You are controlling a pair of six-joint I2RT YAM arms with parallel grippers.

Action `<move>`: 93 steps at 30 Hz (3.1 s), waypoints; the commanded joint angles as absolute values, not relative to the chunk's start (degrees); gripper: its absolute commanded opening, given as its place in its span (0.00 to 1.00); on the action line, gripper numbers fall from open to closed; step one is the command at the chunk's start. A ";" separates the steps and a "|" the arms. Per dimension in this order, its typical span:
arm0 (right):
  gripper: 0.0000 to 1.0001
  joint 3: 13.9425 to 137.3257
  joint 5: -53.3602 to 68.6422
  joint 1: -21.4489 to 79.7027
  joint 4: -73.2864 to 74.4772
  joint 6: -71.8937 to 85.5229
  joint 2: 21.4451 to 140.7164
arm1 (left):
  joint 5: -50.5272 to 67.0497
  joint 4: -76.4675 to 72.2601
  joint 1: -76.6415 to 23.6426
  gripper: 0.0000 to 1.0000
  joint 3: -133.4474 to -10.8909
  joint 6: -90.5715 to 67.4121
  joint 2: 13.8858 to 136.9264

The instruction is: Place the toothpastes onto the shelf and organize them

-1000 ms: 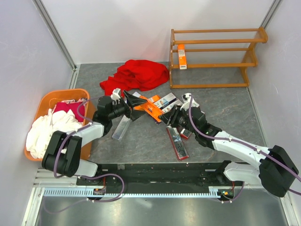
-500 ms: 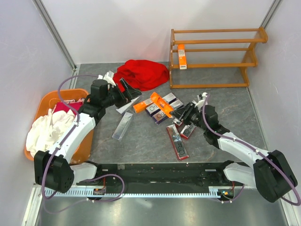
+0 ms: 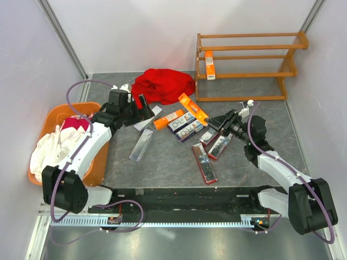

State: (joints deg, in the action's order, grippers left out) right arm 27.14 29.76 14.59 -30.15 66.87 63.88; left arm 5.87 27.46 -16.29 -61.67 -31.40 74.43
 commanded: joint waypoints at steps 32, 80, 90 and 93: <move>0.27 66.27 22.50 0.26 -42.36 72.24 101.77 | 1.49 28.39 -16.08 1.00 -59.68 -29.09 74.27; 0.95 72.34 6.15 6.24 -30.40 71.45 109.25 | 4.04 26.81 -16.08 1.00 -55.46 -30.32 72.95; 0.98 66.10 10.37 5.10 -34.63 72.07 104.33 | 5.36 25.23 -16.08 1.00 -55.02 -28.48 72.42; 0.98 62.94 11.25 4.13 -34.71 72.24 102.13 | 6.59 24.35 -16.17 1.00 -55.54 -26.72 72.60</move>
